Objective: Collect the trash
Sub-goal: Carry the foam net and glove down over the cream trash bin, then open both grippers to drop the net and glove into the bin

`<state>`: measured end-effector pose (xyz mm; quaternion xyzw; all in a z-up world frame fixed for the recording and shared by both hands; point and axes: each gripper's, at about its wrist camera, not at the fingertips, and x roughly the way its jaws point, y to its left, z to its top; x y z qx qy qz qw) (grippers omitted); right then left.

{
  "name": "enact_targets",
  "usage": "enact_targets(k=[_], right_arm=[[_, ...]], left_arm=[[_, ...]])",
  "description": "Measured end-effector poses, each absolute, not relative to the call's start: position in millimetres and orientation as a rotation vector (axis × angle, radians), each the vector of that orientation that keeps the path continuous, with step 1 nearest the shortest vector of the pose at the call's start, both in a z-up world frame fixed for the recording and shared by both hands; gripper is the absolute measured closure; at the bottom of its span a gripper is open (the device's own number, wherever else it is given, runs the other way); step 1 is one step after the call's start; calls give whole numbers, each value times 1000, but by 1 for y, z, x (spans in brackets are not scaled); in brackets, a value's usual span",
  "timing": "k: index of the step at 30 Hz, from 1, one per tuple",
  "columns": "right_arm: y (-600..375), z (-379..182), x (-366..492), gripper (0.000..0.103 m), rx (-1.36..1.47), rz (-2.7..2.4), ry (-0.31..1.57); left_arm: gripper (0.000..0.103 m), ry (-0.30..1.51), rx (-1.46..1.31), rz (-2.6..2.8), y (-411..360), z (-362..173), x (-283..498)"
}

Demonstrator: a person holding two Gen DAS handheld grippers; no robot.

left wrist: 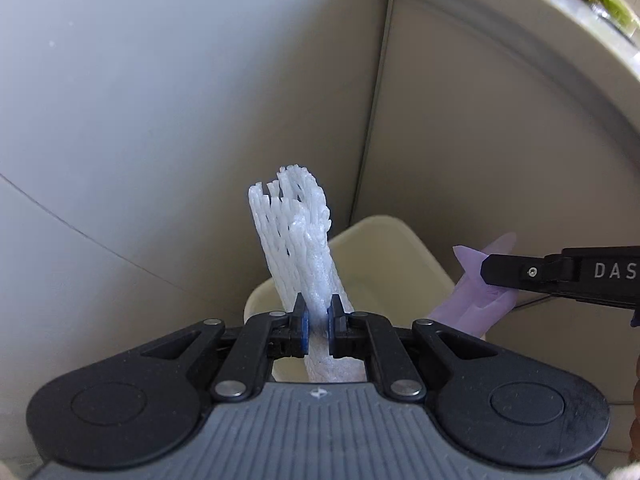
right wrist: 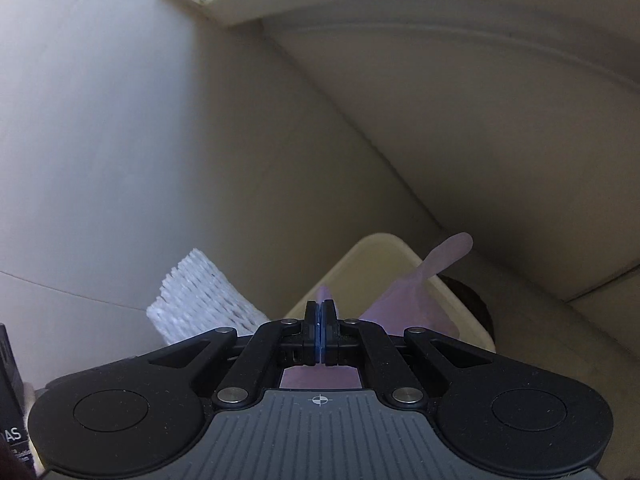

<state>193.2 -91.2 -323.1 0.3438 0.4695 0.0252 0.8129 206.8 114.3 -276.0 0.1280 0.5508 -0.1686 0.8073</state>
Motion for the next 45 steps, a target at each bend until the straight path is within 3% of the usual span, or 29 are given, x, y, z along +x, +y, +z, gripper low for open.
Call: enact_targets(k=[10,21,23,24,26,28,30,39,45], right_arm=[[-79,-377,205,102,694,0,1121],[-72,-385,229,101,681,-29,1185],[-72,-382,228,94,674,-19,1191],[-72,-380,229,94,667,-18,1197],[-74,-387,229,86,678,-21,1210],[-74,-384,229,68,689,-30,1204],[-75,-380,227,60,689,-32,1191],[-75,-361,214,38,681,-25,1169],[-76,-345,206,33,674,-18,1147]], left_arm=[[95,1257,308,-362,91,-320,212],[94,1314,313,-335,83,-342,218],[86,1313,311,-337,84,-341,218],[76,1312,318,-333,89,-335,222],[70,1315,329,-326,89,-335,220],[64,1327,327,-324,89,-336,219],[58,1326,322,-320,89,-334,216],[40,1307,337,-330,84,-321,207],[24,1275,329,-338,86,-305,199]])
